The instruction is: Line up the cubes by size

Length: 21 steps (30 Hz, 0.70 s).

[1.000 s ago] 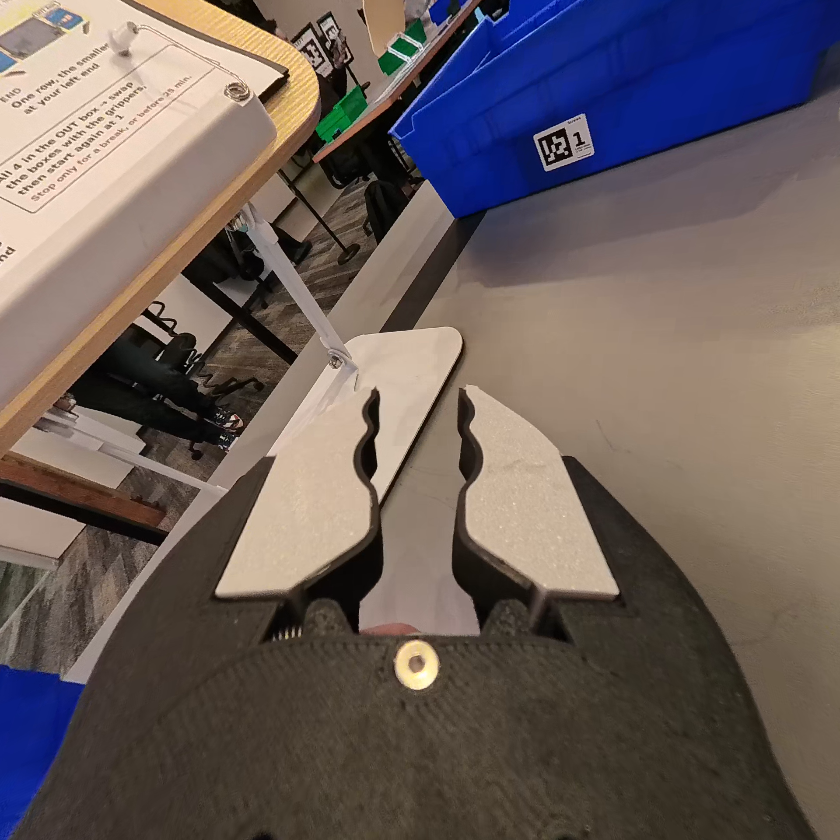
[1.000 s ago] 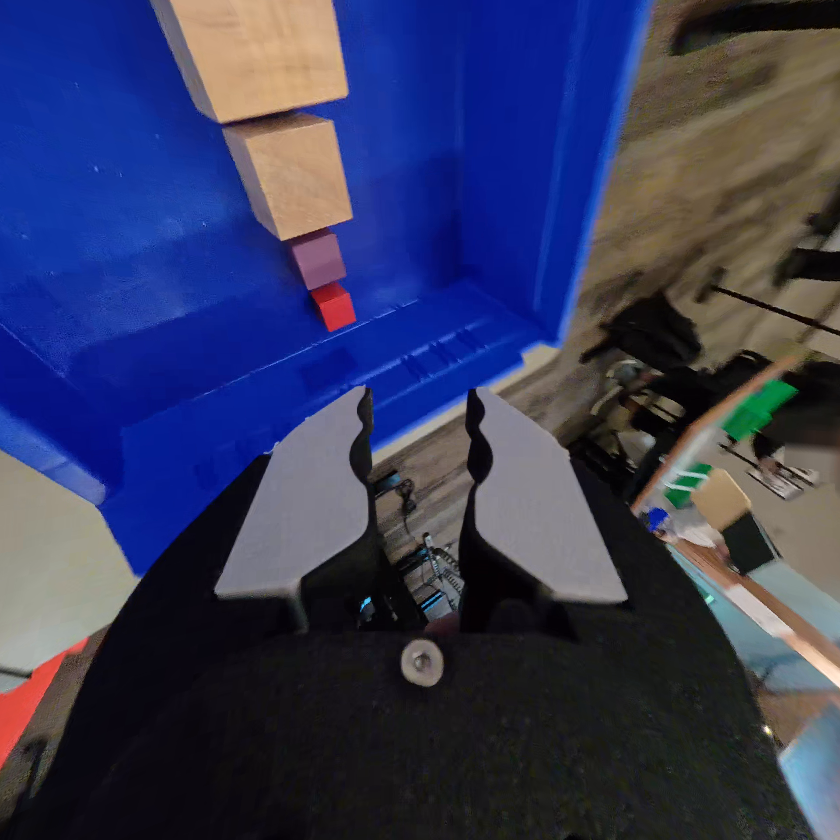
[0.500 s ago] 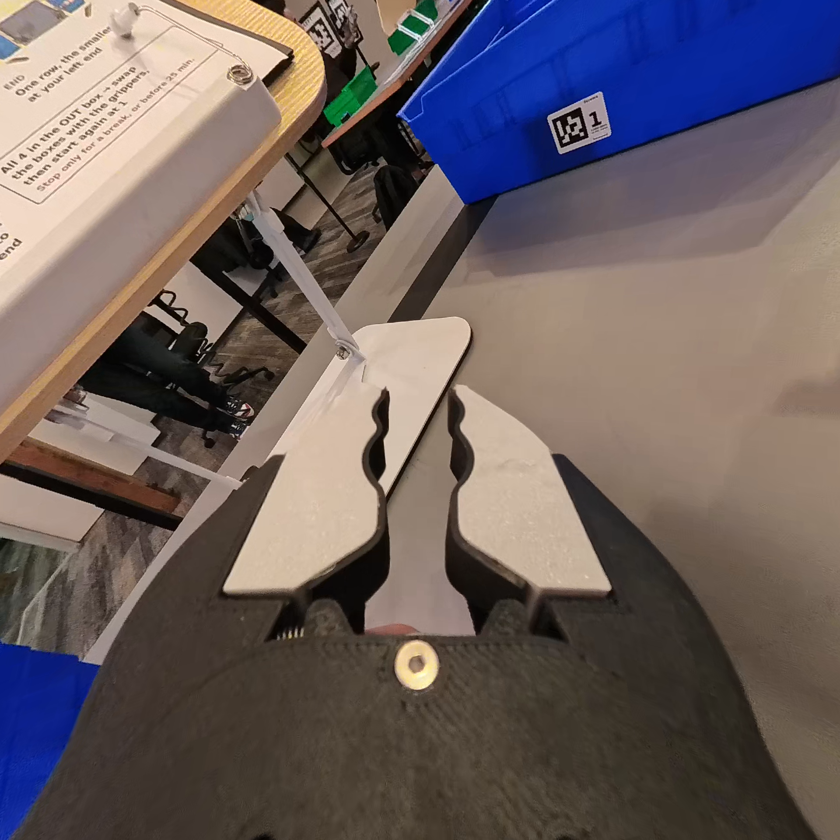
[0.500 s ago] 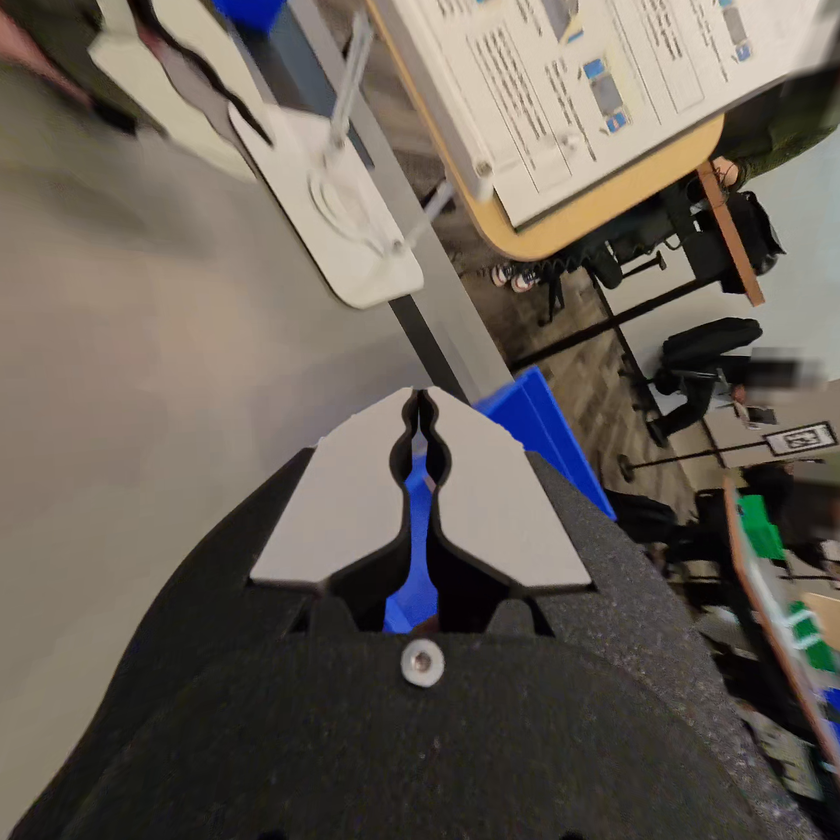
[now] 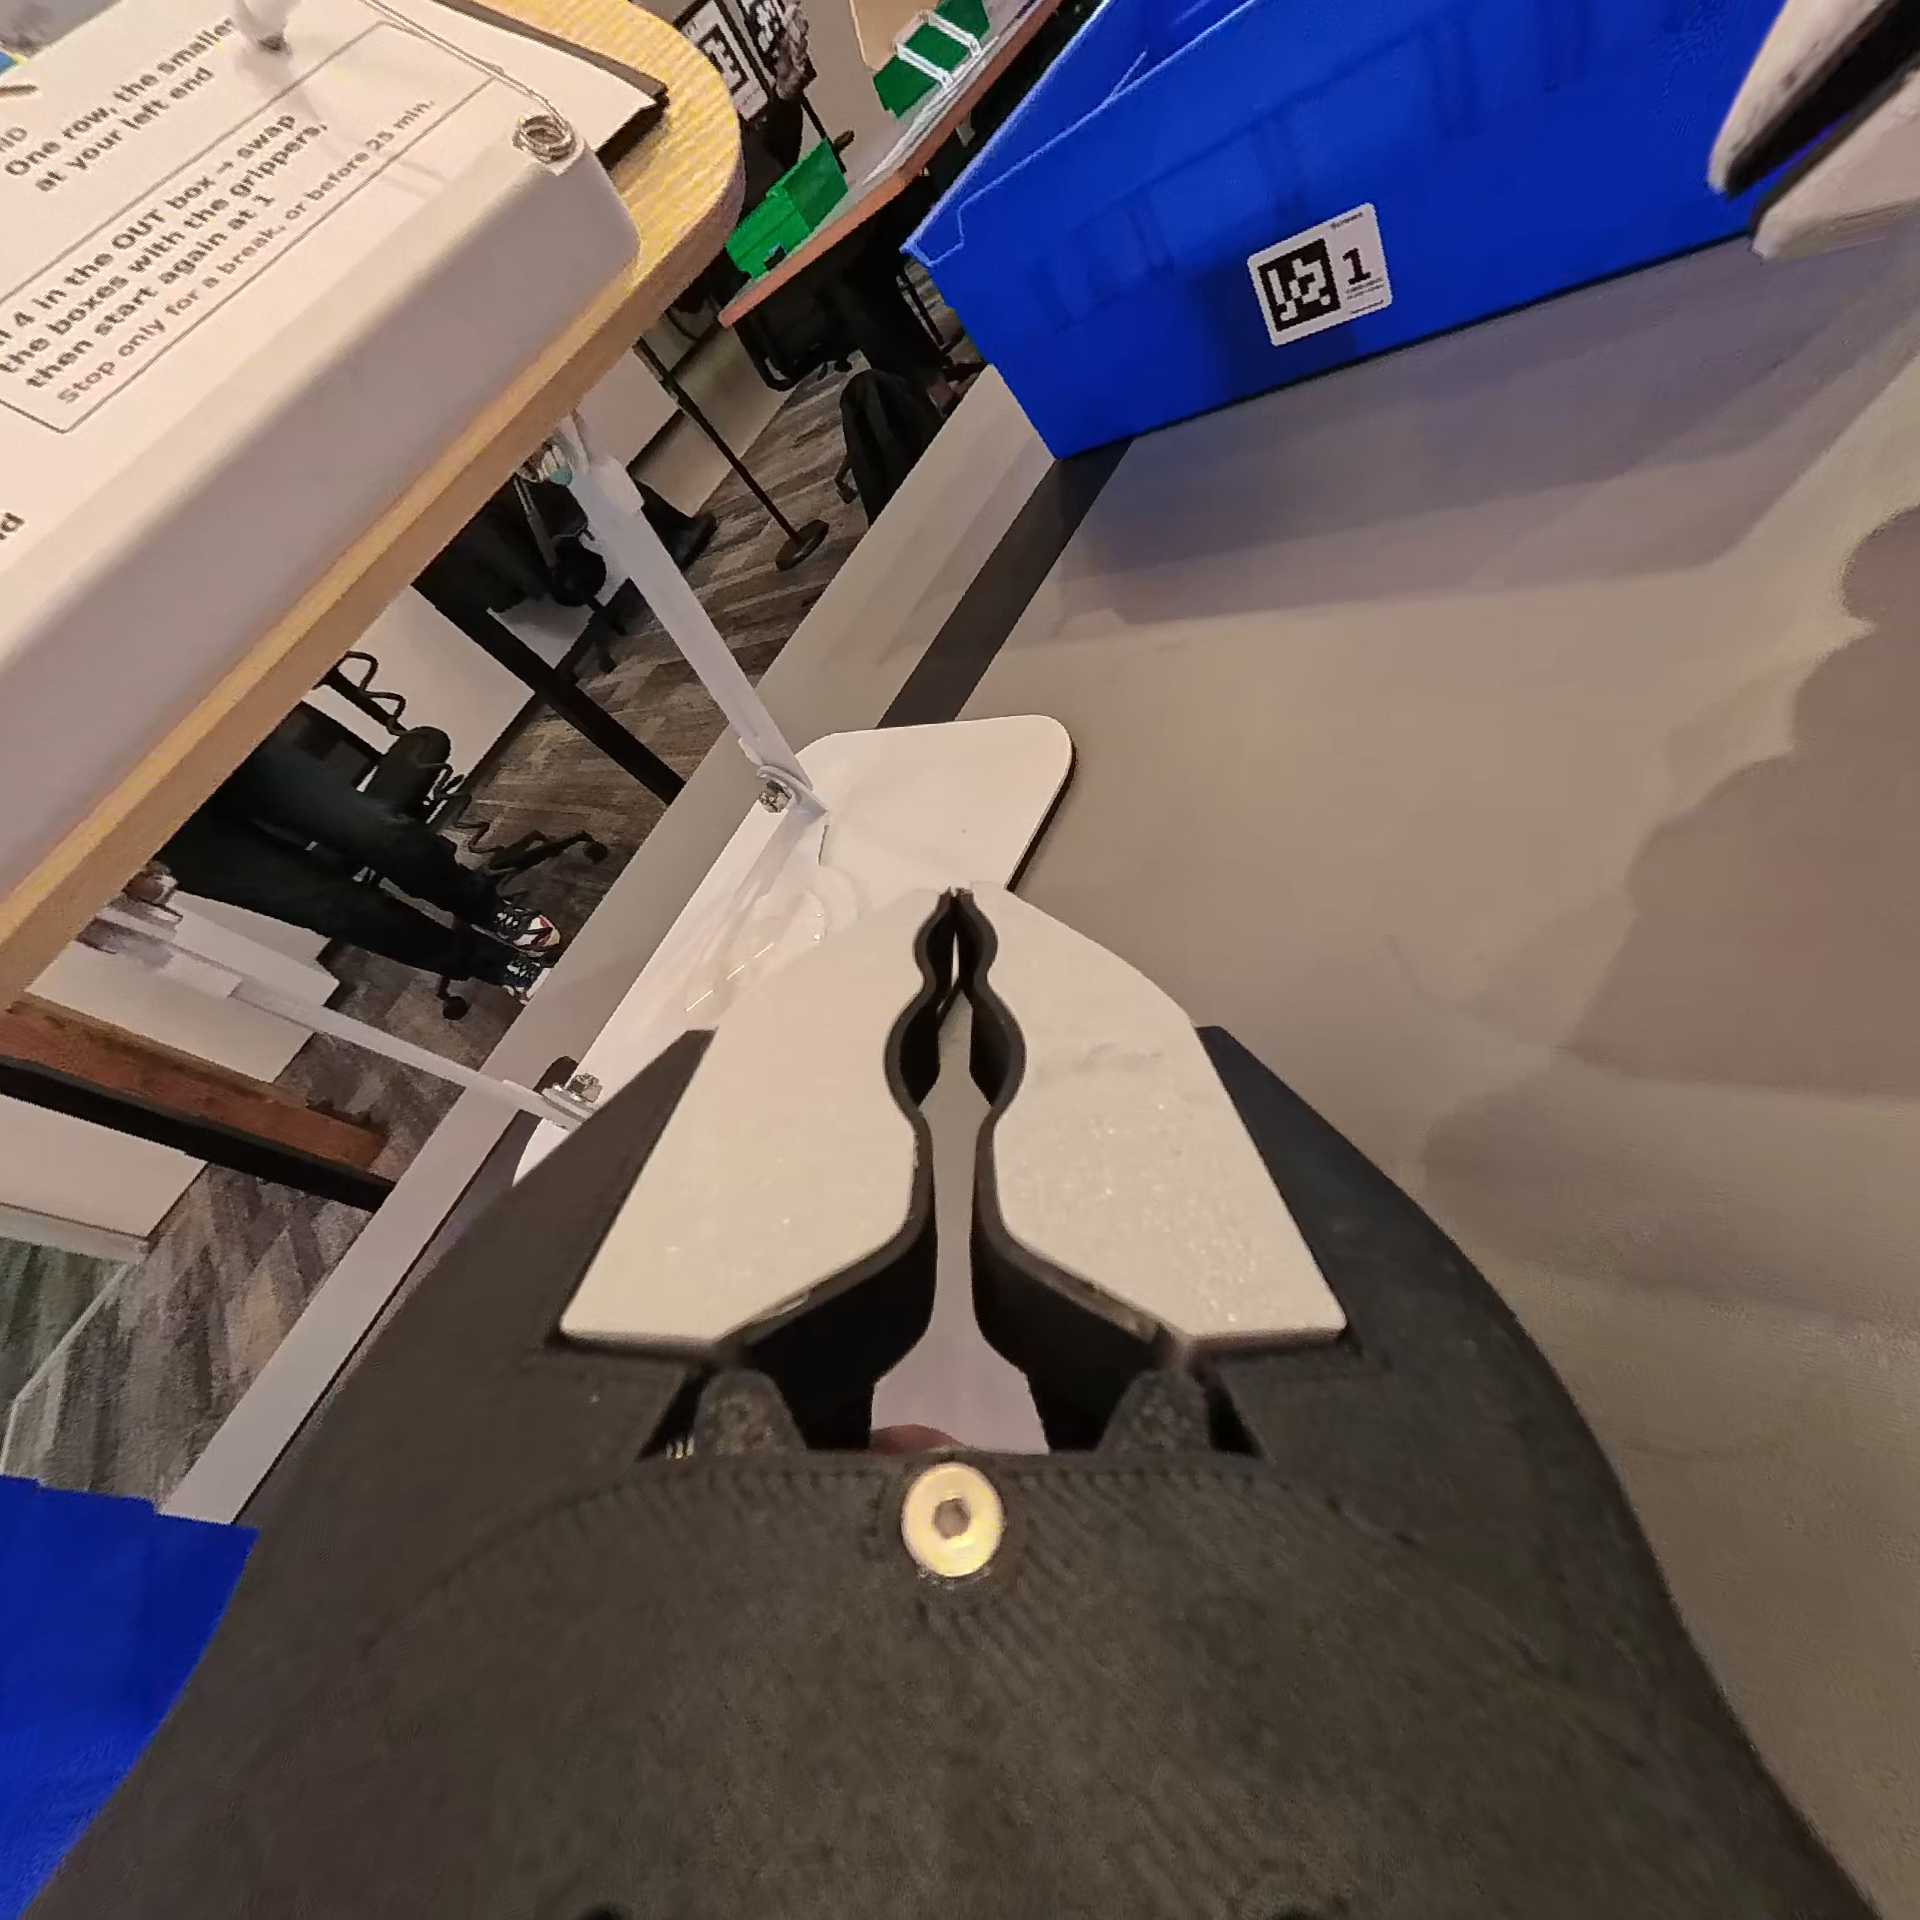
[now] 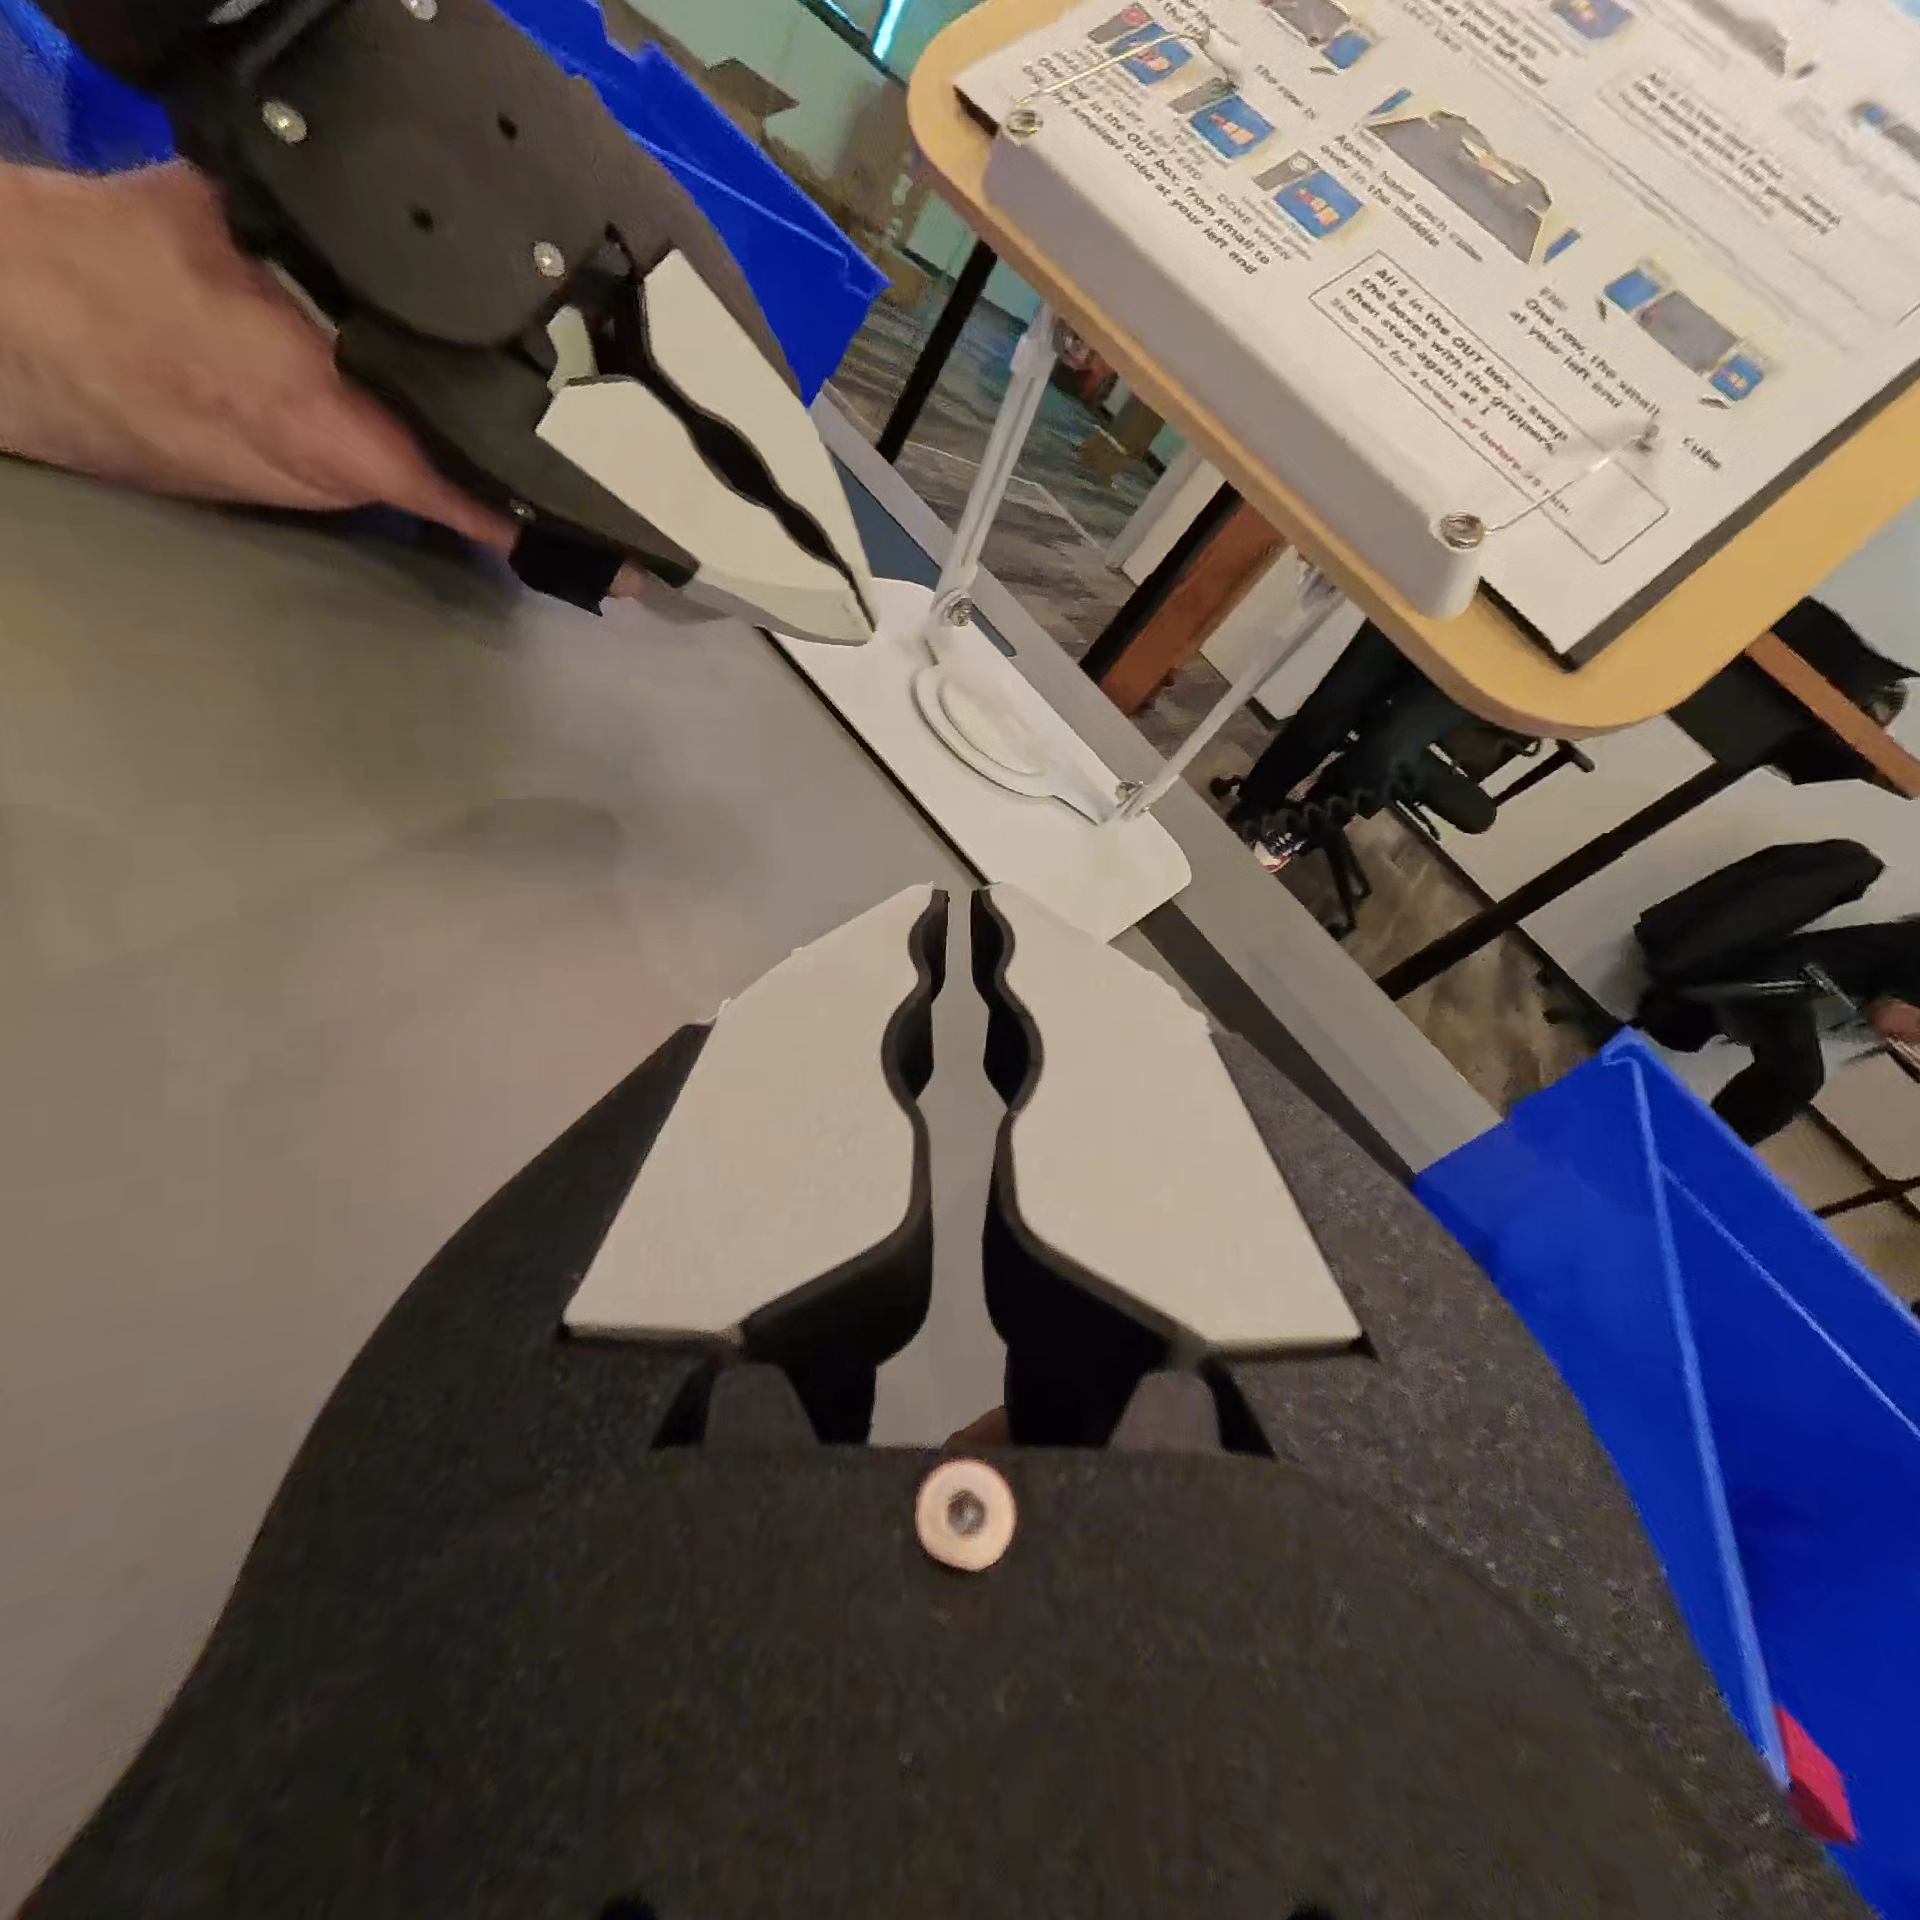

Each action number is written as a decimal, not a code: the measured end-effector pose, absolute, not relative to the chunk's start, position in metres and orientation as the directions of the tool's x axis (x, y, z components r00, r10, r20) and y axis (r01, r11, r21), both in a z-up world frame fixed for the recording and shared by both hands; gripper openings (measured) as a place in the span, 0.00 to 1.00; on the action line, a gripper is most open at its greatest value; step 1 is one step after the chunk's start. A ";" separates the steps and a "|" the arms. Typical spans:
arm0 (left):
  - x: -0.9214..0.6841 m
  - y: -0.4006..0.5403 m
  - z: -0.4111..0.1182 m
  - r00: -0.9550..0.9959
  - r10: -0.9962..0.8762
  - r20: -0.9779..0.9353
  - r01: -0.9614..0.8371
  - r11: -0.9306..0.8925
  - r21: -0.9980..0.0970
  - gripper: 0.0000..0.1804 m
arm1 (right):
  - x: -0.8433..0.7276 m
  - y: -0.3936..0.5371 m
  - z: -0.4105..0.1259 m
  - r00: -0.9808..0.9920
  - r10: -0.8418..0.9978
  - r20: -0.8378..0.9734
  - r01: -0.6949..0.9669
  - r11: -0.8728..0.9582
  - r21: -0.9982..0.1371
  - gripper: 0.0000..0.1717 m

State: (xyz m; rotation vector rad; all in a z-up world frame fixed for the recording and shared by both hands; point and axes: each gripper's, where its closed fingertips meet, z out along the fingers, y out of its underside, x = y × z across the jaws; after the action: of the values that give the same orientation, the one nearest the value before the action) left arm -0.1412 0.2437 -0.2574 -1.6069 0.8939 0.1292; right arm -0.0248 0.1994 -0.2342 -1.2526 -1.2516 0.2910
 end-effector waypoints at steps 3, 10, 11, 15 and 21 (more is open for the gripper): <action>-0.140 0.243 -0.258 0.691 -0.478 -0.542 -0.605 0.029 -0.796 0.00 | -0.029 0.194 -0.239 0.345 0.771 0.535 0.439 0.371 -0.818 0.03; -0.142 0.243 -0.257 0.693 -0.470 -0.547 -0.607 0.029 -0.794 0.01 | -0.027 0.194 -0.243 0.322 0.759 0.566 0.461 0.397 -0.794 0.05; -0.142 0.243 -0.258 0.692 -0.469 -0.549 -0.610 0.027 -0.792 0.01 | -0.026 0.194 -0.243 0.322 0.758 0.568 0.464 0.396 -0.792 0.05; -0.143 0.242 -0.258 0.688 -0.467 -0.555 -0.616 0.028 -0.787 0.01 | -0.025 0.195 -0.245 0.314 0.754 0.577 0.474 0.403 -0.783 0.06; -0.143 0.242 -0.257 0.691 -0.470 -0.549 -0.611 0.028 -0.791 0.01 | -0.027 0.192 -0.248 0.290 0.749 0.596 0.484 0.423 -0.766 0.07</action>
State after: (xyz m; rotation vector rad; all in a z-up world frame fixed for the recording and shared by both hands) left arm -0.1432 0.2425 -0.2575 -1.6092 0.9008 0.1349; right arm -0.0273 0.1924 -0.2482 -1.2158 -1.3543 0.2524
